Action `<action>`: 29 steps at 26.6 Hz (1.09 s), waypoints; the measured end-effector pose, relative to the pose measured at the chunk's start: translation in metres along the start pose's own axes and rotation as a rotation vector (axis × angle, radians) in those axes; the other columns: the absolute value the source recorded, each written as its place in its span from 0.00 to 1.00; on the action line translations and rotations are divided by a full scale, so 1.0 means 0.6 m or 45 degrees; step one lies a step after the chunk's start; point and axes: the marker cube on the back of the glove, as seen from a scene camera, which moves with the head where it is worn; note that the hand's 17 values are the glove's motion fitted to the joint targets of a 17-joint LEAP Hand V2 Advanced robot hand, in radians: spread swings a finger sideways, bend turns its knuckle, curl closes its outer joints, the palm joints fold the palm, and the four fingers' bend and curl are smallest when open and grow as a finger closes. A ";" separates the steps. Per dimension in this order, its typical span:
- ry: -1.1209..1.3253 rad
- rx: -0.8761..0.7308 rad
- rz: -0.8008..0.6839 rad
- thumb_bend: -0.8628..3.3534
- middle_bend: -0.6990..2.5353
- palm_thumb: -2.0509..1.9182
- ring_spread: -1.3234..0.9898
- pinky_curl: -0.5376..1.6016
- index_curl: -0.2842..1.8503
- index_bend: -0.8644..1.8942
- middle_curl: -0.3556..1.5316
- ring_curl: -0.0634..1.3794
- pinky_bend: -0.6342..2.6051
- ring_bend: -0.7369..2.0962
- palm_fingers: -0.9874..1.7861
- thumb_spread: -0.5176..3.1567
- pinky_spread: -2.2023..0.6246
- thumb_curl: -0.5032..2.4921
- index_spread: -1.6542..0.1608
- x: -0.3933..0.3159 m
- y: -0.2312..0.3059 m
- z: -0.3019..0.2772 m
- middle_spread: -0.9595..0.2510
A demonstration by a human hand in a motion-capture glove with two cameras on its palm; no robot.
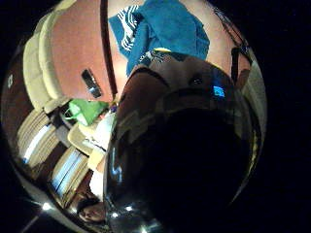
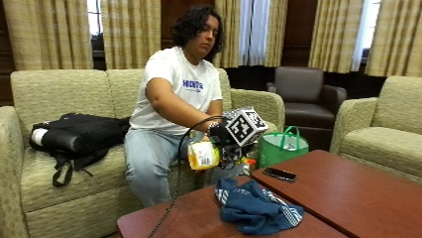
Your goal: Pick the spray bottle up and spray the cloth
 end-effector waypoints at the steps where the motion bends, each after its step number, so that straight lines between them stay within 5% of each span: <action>1: 0.050 -0.003 0.014 0.20 0.40 0.75 0.48 0.45 0.40 0.47 0.49 0.40 0.35 0.50 0.84 0.21 0.68 0.42 0.78 -0.007 -0.006 0.003 0.64; 17: 0.718 -0.015 0.154 0.20 0.40 0.75 0.48 0.45 0.41 0.47 0.50 0.40 0.35 0.50 0.84 0.21 0.68 0.43 0.78 -0.131 -0.092 0.077 0.64; 22: 0.695 -0.041 0.055 0.20 0.40 0.75 0.48 0.45 0.41 0.47 0.50 0.40 0.35 0.50 0.84 0.21 0.68 0.44 0.78 -0.171 -0.098 0.099 0.64; 29: 0.750 -0.030 0.146 0.20 0.40 0.75 0.48 0.45 0.41 0.47 0.50 0.40 0.35 0.50 0.84 0.21 0.68 0.44 0.78 -0.166 -0.112 0.109 0.64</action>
